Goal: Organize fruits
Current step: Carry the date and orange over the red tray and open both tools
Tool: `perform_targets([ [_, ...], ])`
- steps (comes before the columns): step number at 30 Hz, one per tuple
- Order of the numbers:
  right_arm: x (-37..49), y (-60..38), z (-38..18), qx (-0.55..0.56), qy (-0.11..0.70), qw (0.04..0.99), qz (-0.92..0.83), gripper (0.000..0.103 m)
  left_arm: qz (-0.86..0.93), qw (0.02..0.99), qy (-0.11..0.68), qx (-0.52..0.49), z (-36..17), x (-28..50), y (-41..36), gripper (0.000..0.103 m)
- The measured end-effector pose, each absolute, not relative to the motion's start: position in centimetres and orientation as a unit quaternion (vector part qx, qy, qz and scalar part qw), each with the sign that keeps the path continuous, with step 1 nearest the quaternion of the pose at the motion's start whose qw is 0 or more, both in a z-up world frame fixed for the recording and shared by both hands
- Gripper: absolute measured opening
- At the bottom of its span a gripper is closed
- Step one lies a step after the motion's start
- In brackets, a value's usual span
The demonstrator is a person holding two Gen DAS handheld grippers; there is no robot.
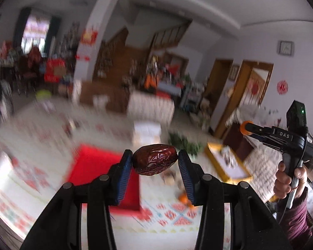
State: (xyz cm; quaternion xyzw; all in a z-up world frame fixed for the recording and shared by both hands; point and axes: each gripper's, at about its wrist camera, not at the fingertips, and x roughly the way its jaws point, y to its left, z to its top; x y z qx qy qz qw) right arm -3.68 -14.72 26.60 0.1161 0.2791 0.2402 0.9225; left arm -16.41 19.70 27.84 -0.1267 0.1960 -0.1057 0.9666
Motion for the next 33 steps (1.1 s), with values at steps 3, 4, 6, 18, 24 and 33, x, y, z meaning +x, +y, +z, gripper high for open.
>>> perform_targets([
  [3, -4.3, -14.4, 34.0, 0.121, 0.246, 0.930, 0.243, 0.038, -0.073, 0.981, 0.149, -0.102, 35.2, -17.9, 22.9, 0.044],
  [4, -4.4, -14.4, 35.8, 0.118, 0.236, 0.935, 0.239, 0.038, -0.053, 0.986, 0.134, -0.088, 38.2, -18.1, 23.9, 0.044],
  [6, -4.8, -14.2, 40.4, 0.105, 0.212, 0.946, 0.221, 0.038, -0.023, 0.990, 0.119, -0.074, 42.0, -18.2, 25.2, 0.044],
  [18, -4.3, -11.5, 40.2, 0.098, 0.229, 0.944, 0.217, 0.038, 0.052, 0.986, 0.154, -0.025, 39.7, -13.3, 25.7, 0.044],
  [24, -1.7, -5.6, 23.0, 0.103, 0.342, 0.886, 0.296, 0.038, 0.009, 0.961, 0.267, -0.072, 24.1, -7.8, 24.0, 0.044],
  [33, 2.4, 2.0, 8.8, 0.056, 0.433, 0.842, 0.318, 0.038, 0.048, 0.920, 0.381, -0.072, 7.9, -0.7, 23.2, 0.044],
])
